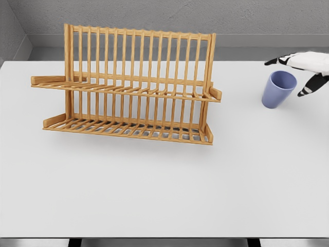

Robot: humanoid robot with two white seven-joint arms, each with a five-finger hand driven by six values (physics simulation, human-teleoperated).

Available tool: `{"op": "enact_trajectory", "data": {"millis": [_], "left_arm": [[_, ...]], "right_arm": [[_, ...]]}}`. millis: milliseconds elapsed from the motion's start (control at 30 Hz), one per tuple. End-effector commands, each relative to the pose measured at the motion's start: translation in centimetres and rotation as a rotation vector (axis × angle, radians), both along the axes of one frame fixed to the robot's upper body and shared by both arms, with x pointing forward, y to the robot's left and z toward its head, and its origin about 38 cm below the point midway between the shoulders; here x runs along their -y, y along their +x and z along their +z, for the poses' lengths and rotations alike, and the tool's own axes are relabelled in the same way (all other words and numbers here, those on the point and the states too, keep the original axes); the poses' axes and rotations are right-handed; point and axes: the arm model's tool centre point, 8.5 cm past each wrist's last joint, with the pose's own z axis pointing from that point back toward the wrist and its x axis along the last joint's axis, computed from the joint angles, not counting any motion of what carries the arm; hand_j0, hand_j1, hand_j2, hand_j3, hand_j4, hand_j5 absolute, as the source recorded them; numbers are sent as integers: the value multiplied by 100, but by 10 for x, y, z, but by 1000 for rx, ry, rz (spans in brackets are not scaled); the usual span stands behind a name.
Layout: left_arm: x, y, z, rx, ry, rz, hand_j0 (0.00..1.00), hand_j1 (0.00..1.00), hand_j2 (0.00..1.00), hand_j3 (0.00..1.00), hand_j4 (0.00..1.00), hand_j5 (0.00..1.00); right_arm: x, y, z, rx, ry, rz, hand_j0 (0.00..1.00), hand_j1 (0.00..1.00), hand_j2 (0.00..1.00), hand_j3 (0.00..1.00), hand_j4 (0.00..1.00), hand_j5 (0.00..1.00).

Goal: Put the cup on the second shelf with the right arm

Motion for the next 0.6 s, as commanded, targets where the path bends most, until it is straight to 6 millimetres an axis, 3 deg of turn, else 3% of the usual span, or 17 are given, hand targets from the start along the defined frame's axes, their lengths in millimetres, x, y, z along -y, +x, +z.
{"op": "enact_trajectory", "data": {"millis": [0,300,567], "left_arm": [[0,0,0,0,0,0,100,100,100,100,100,100],[0,0,0,0,0,0,100,100,100,100,100,100],[0,0,0,0,0,2,100,100,100,100,100,100]], "right_arm": [[-1,4,-23,-56,-1,-20,100,100,100,100,100,100],[7,13,-33,-82,-9,-67,100,100,100,100,100,100],[6,18,-18,-52,-9,-67,100,100,100,100,100,100]]}}
